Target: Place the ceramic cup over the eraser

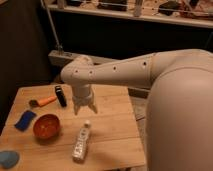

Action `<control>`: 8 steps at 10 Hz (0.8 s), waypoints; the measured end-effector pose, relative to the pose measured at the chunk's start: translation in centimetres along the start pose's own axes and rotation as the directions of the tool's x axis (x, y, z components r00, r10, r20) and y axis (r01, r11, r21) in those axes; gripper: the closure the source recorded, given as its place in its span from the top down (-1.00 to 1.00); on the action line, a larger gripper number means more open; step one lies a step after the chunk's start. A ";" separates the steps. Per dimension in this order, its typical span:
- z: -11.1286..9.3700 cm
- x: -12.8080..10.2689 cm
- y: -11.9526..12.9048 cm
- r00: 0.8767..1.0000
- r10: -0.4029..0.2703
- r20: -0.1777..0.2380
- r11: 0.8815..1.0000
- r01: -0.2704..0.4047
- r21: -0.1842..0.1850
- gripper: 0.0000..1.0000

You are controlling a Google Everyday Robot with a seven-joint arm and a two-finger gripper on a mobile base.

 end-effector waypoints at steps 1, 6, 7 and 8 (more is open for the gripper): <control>-0.2 -0.1 0.1 1.000 -0.015 0.008 1.000 0.015 0.007 0.30; -1.3 0.0 10.3 0.919 -0.388 0.066 0.920 0.381 0.096 0.30; -1.5 0.7 13.3 0.877 -0.476 0.067 0.877 0.468 0.107 0.30; -1.6 1.3 15.5 0.839 -0.540 0.065 0.839 0.531 0.116 0.30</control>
